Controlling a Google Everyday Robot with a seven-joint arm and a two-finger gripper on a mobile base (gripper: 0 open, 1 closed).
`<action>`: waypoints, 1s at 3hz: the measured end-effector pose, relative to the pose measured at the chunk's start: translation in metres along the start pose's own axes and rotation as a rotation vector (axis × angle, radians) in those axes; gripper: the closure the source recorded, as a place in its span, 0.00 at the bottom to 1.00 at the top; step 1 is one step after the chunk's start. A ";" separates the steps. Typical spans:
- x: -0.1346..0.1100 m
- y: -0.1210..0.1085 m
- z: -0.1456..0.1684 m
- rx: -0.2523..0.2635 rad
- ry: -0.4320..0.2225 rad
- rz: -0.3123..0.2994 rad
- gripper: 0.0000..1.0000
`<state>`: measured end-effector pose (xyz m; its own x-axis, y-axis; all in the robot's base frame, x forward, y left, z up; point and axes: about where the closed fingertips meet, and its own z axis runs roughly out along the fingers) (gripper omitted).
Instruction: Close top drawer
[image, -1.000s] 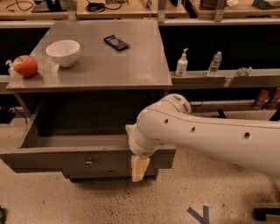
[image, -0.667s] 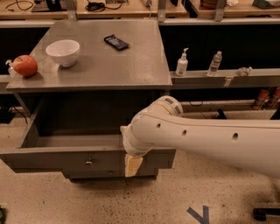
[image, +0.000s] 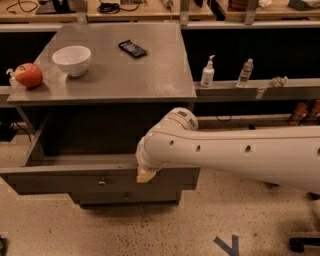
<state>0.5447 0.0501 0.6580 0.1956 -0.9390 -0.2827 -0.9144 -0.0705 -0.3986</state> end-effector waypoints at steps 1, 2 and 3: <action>0.000 0.000 0.000 0.000 0.000 0.001 0.46; 0.013 -0.030 0.004 0.035 0.042 0.033 0.46; 0.017 -0.039 0.005 0.045 0.057 0.042 0.48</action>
Offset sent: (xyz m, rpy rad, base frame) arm 0.0970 -0.0295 0.0157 -0.0596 -0.0781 -0.1775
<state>0.5851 0.0385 0.6640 0.1353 -0.9587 -0.2501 -0.9041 -0.0162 -0.4270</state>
